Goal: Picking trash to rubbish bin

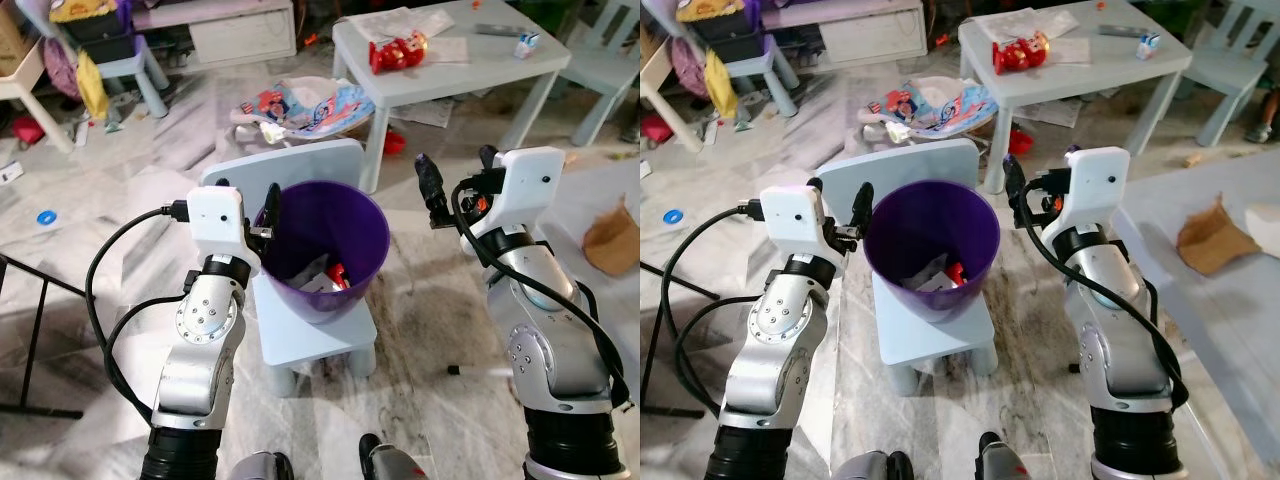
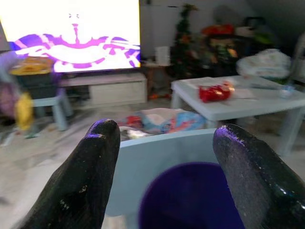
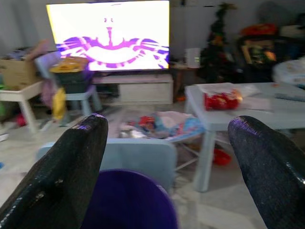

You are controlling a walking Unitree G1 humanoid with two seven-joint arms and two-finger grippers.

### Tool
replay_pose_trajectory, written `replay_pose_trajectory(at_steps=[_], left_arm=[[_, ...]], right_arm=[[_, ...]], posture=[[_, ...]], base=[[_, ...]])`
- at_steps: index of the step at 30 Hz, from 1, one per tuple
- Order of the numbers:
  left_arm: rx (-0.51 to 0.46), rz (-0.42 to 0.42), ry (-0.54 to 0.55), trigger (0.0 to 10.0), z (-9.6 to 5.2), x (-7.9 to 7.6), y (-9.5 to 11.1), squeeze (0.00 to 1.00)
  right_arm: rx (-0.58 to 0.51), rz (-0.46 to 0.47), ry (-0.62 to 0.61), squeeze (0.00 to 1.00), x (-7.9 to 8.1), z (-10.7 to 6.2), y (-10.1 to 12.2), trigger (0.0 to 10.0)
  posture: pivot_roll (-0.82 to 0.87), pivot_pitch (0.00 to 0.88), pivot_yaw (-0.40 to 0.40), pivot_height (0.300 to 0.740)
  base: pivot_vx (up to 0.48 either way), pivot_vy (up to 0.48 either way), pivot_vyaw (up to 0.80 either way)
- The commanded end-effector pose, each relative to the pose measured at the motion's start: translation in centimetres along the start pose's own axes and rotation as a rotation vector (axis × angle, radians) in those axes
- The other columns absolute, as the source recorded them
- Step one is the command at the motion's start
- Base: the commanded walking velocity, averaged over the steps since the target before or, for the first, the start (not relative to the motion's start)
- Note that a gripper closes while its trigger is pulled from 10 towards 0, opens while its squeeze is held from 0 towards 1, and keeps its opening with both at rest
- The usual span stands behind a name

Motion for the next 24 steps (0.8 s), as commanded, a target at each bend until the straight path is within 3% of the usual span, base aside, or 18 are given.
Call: replay_pose_trajectory(at_steps=[1,24], left_arm=[[0.018,-0.003,-0.003,10.0,-0.06,-0.1,-0.46,0.0],[0.027,-0.031,0.046,10.0,0.03,0.37,-0.62,0.0]], right_arm=[[-0.006,-0.001,0.003,0.25,0.01,0.01,0.14,10.0],[0.0,0.003,0.001,0.24,0.0,-0.06,-0.09,10.0]], posture=[[-0.02,0.165,0.023,0.74],[-0.02,0.173,0.024,0.74]], base=[[0.0,0.0,0.0],[0.0,0.0,0.0]])
Point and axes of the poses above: a point about 5 cm out from each wrist's last joint towards the gripper, its own z axis pointing out of the wrist towards the gripper, its own y axis along the axis of the wrist's last joint, x = y × z, the point moved 6 cm from there along z, pointing out of the wrist towards the gripper, and after that the axes turned 2 degrees about z, right-handed, at the moved point
